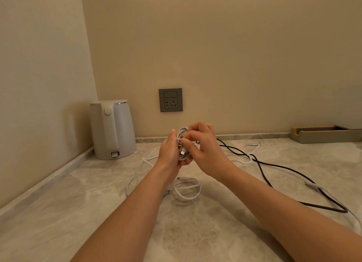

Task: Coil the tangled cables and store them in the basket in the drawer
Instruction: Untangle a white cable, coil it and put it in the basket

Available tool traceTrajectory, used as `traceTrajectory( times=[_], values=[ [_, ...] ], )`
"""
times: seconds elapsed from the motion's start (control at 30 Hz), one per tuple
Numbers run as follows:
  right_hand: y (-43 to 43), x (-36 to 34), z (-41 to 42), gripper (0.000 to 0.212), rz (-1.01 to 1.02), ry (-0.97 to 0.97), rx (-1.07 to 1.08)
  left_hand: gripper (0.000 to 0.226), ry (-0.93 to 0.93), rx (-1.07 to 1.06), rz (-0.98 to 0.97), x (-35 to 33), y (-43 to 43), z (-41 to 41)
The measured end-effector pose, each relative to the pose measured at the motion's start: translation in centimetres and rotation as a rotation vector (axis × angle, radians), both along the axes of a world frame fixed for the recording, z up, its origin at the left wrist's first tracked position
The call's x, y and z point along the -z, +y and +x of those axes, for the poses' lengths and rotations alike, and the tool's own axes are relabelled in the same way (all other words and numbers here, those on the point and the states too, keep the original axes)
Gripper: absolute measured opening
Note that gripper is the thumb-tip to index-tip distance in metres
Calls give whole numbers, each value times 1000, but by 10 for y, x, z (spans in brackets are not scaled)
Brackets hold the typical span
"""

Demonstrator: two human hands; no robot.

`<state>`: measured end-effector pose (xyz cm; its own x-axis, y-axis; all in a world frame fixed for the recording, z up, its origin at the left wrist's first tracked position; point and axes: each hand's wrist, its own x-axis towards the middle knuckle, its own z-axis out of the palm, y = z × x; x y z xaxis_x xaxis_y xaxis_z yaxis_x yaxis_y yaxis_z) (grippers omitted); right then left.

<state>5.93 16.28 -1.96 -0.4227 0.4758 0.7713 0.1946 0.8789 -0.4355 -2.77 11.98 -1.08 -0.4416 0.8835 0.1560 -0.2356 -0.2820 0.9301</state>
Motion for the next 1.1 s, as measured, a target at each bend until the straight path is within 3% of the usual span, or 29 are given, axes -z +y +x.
traceTrajectory(
  times=[0.07,0.17,0.4,0.6,0.8,0.93,1.03,1.1],
  values=[
    [-3,0,-1,12,19,63,7,49,-18,5,3,-1,1,-3],
    [-3,-4,3,26,17,94,4,51,-72,37,19,-2,3,-5],
    [5,1,4,4,140,46,97,55,-31,36,12,-1,5,-4],
    [7,2,-3,7,130,-6,95,51,12,-106,-13,4,7,-3],
    [9,5,-5,22,181,-126,79,53,68,-102,-20,8,4,-6],
    [1,2,-2,13,0,77,0,54,39,-73,-8,2,6,-7],
    [2,-2,5,39,-191,118,-23,57,16,-63,-1,0,7,-2],
    [5,-4,9,41,-264,76,-37,60,87,-74,-18,0,6,0]
  ],
)
